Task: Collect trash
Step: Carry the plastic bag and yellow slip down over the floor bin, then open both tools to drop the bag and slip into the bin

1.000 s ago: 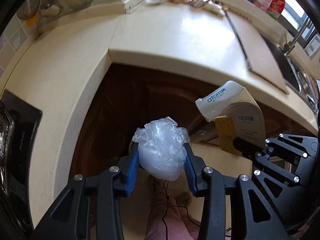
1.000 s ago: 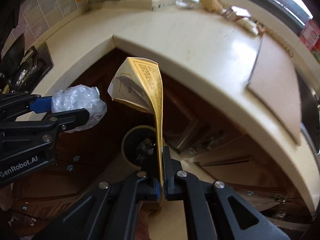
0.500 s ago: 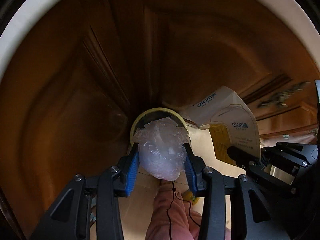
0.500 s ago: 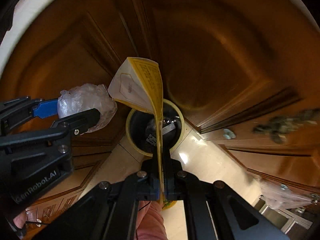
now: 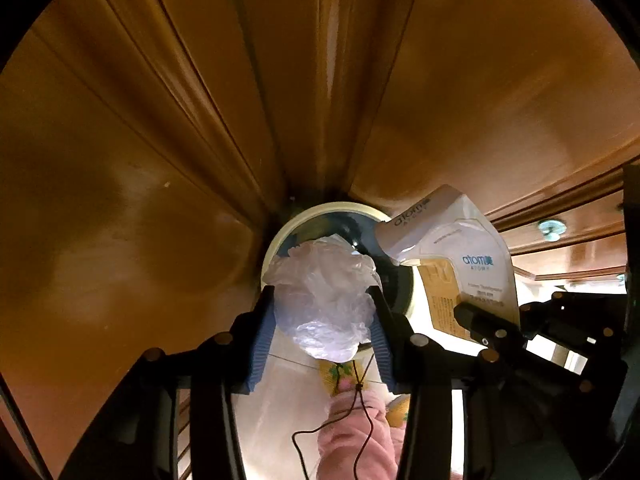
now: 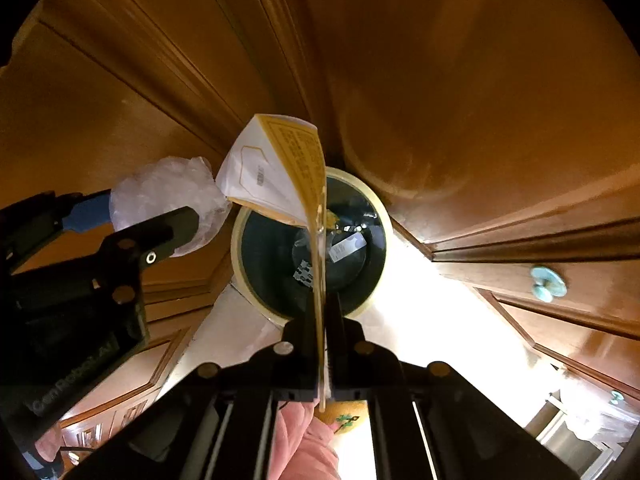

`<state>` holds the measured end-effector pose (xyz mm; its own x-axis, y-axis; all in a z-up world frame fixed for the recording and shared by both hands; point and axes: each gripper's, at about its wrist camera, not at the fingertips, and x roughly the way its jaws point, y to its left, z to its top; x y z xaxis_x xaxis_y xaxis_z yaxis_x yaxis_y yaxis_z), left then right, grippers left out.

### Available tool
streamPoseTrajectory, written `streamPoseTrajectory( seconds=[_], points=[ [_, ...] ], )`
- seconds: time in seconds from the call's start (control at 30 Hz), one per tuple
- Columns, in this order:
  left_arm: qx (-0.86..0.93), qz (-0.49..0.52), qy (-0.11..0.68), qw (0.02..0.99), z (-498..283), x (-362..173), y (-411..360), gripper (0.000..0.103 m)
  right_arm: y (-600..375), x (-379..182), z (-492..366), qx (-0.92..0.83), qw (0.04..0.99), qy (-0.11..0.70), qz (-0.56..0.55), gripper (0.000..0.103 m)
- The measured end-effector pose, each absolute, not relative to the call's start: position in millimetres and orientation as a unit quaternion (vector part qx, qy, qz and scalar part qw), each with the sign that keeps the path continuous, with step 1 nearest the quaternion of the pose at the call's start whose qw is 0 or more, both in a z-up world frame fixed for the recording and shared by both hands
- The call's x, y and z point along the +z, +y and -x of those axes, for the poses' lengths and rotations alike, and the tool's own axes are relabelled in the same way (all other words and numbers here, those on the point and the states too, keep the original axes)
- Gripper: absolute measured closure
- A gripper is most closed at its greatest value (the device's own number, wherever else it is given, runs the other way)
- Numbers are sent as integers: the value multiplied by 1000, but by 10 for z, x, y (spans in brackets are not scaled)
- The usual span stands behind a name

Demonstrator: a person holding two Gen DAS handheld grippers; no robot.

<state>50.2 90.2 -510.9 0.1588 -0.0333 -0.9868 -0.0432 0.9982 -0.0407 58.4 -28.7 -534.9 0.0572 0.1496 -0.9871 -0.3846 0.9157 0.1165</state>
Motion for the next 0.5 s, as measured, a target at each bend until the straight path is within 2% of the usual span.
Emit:
streamPoseTrajectory(
  seconds=[0.13,0.2,0.27,0.33,0.43,0.47,0.5],
  points=[
    [3,17,649,760,-572,-5205,840,54,-231,-5471,-673,187,718,664,92,100],
    [6,7,648,761,-583,-5234,825,44,-214,-5483,-718,190,721,659,92,100],
    [12,-3,644,765,-585,-5229,812,26,-265,-5431,-727,190,724,656,95,99],
    [18,-10,639,769,-590,-5218,801,21,-274,-5434,-710,189,722,658,99,96],
    [20,-12,638,770,-609,-5194,843,21,-248,-5440,-738,190,726,654,96,77],
    [20,-11,639,769,-616,-5190,851,20,-240,-5417,-730,190,727,653,96,65],
    [21,-10,640,768,-622,-5185,867,20,-242,-5396,-735,189,730,650,96,59]
  ],
)
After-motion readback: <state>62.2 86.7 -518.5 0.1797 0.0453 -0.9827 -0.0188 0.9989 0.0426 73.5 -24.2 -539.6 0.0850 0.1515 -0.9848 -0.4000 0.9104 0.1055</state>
